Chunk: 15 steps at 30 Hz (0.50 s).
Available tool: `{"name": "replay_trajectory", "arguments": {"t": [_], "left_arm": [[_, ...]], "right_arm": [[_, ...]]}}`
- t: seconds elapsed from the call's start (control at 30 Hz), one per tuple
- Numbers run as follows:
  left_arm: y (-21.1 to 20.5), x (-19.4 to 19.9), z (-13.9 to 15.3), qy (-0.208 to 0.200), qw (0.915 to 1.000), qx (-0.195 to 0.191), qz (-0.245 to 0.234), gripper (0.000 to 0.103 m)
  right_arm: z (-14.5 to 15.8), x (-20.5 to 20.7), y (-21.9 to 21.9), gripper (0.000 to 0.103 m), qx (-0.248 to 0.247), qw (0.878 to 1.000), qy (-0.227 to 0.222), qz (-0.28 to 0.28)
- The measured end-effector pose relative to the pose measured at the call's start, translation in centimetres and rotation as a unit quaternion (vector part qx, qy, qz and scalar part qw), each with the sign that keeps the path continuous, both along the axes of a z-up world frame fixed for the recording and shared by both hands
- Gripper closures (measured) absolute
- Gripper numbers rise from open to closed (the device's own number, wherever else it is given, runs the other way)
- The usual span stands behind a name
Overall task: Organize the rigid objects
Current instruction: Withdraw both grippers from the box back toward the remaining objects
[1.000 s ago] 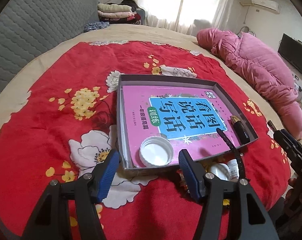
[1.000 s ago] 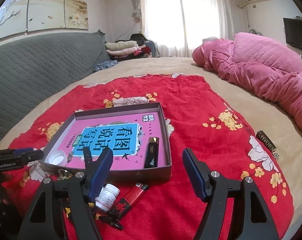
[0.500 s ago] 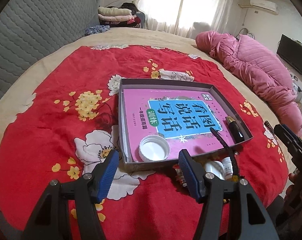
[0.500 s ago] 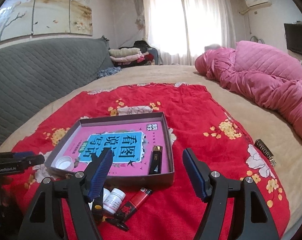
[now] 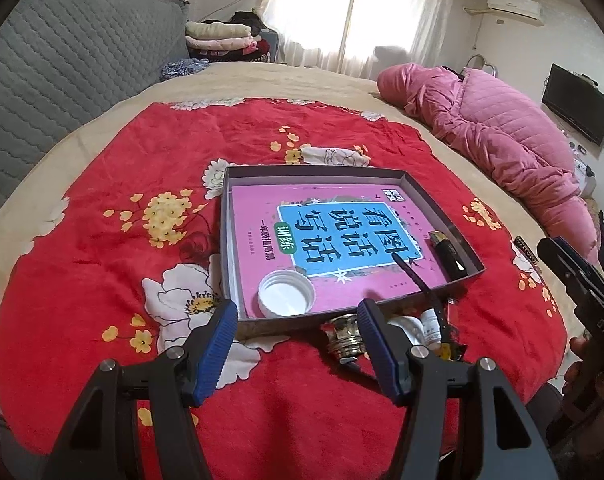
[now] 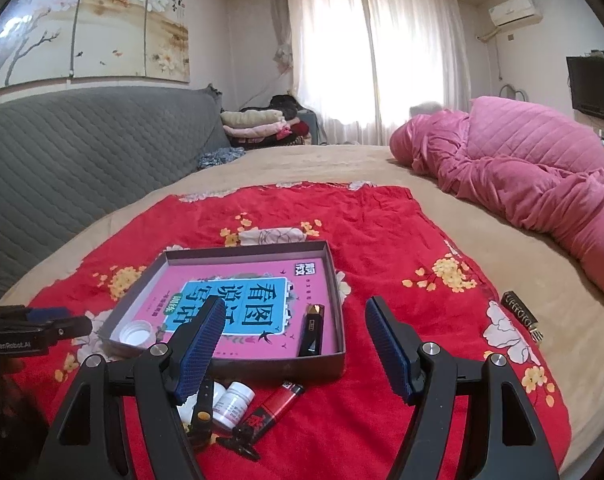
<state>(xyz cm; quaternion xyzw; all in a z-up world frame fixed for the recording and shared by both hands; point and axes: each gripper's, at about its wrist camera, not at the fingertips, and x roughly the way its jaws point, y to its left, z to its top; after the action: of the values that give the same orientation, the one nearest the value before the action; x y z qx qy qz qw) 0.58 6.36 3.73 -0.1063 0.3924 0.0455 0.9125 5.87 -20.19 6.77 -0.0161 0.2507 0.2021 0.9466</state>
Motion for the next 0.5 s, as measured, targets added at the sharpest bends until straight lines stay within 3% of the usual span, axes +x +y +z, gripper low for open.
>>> {"name": "replay_trajectory", "arguments": {"t": [0.27, 0.5], "left_arm": [[-1.7, -0.2, 0.0, 0.005, 0.9998, 0.000, -0.021, 0.041], [-3.9, -0.3, -0.2, 0.015, 0.9980, -0.023, -0.057, 0.041]], "right_arm": [[0.4, -0.7, -0.6, 0.029, 0.010, 1.000, 0.006, 0.003], [0.4, -1.0, -0.9, 0.029, 0.018, 1.000, 0.015, 0.007]]}}
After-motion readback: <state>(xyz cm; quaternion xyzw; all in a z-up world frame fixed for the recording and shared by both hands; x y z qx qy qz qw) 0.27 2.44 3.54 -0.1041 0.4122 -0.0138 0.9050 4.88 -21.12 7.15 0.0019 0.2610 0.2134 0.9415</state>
